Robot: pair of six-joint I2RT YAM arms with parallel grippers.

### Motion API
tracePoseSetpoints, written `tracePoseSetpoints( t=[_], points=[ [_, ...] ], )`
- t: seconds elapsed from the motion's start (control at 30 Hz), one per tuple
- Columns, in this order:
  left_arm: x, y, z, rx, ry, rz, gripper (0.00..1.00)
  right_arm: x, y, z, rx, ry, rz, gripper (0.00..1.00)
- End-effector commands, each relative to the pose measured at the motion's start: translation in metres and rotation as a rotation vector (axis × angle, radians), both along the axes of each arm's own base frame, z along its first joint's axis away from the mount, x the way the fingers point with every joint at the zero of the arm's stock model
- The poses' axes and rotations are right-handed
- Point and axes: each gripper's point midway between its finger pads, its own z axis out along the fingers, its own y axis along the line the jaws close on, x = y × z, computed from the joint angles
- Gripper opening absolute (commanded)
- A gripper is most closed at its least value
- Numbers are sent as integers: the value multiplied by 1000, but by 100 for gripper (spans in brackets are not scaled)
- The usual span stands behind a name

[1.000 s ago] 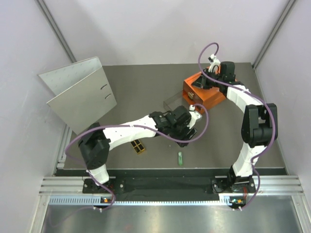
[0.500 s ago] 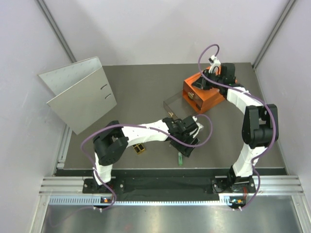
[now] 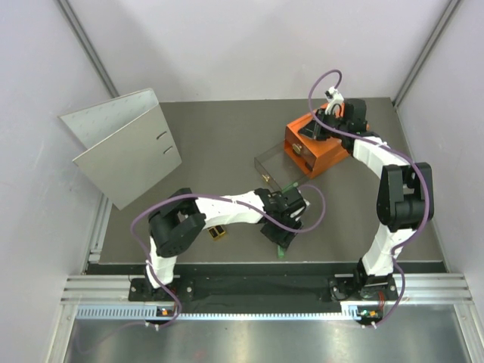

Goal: Organize the makeup

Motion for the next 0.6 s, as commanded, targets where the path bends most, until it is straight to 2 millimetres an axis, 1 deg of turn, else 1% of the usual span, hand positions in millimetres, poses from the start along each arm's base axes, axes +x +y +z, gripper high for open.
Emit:
tracePoseSetpoints(
  t=[0.0,0.03,0.07,0.17,0.2,0.27,0.3,0.37,0.4,0.47,0.57],
  points=[
    [-3,-3,-12,12,16,-14,55,-97,-26,-145,-168,564,-38,10],
    [-3,-2,-14,17,19,-17,52,-96,-27,-144,-166,560,-42,10],
    [-4,-2,-16,19,24,-24,46,-97,-27,-145,-166,562,-42,10],
    [-5,-2,-22,30,39,-35,36,-98,-26,-146,-165,566,-41,10],
    [-5,-1,-23,30,37,-40,29,-97,-26,-146,-162,564,-41,10],
    [-4,0,-24,34,42,-38,20,-96,-25,-146,-158,564,-41,10],
    [-5,1,-25,35,46,-41,12,-97,-25,-146,-158,565,-40,10],
    [-3,2,-24,32,47,-39,2,-97,-25,-147,-158,568,-41,10],
    [-1,2,-22,28,42,-43,0,-96,-25,-146,-159,566,-42,10],
    [2,3,-18,30,21,-52,0,-96,-26,-147,-159,568,-43,10],
    [12,3,-4,29,-29,-59,0,-96,-26,-148,-162,571,-45,10]
  ],
)
